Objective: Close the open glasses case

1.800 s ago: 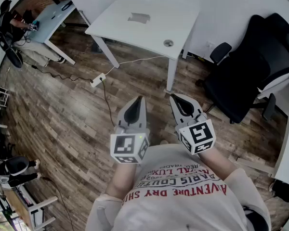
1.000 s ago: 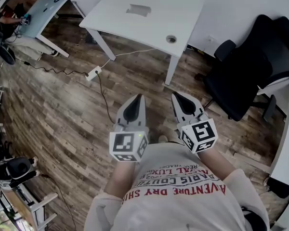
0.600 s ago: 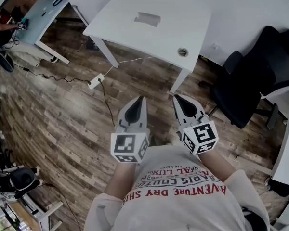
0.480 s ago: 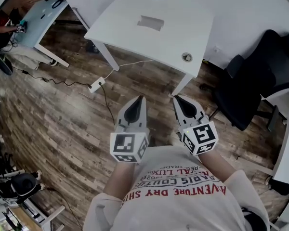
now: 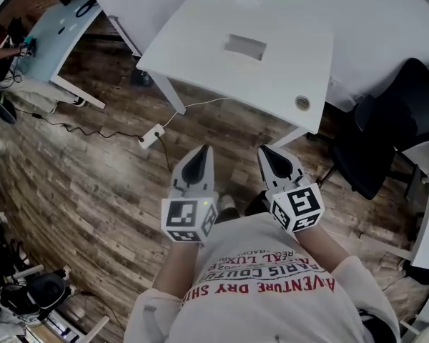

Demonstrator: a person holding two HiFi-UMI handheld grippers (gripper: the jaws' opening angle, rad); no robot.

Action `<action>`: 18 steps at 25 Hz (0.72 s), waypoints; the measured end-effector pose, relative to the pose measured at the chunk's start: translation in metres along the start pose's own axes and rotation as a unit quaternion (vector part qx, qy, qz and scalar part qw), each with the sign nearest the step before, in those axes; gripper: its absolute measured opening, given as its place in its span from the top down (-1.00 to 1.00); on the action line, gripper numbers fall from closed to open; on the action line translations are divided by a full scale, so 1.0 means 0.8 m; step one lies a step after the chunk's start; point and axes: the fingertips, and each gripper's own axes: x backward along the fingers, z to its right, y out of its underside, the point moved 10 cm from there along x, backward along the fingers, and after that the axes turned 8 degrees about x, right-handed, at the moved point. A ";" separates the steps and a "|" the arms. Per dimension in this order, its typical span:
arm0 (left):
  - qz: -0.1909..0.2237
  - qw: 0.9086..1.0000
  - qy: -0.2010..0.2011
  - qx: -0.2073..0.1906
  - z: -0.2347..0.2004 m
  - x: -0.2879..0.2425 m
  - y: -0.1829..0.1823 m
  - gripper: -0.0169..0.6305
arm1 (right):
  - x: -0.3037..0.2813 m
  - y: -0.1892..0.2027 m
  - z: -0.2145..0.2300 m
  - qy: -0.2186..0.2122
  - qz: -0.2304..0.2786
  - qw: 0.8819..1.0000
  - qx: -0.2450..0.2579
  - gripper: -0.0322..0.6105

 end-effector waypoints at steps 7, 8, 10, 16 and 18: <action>-0.009 1.000 -0.021 0.021 -0.051 -0.044 -0.005 0.95 | -0.070 -0.002 0.024 -0.006 -0.019 1.000 -0.001 0.86; -0.009 0.999 -0.024 0.021 -0.055 -0.053 -0.007 0.95 | -0.080 -0.003 0.032 -0.007 -0.019 1.000 -0.001 0.86; -0.010 0.999 -0.029 0.019 -0.062 -0.073 -0.010 0.95 | -0.101 -0.006 0.048 -0.010 -0.016 1.000 -0.002 0.86; -0.006 0.999 -0.043 0.012 -0.083 -0.155 -0.044 0.95 | -0.180 -0.033 0.110 -0.024 -0.005 1.000 0.004 0.86; -0.008 0.999 -0.045 0.011 -0.087 -0.184 -0.057 0.95 | -0.202 -0.043 0.132 -0.027 -0.003 1.000 0.005 0.86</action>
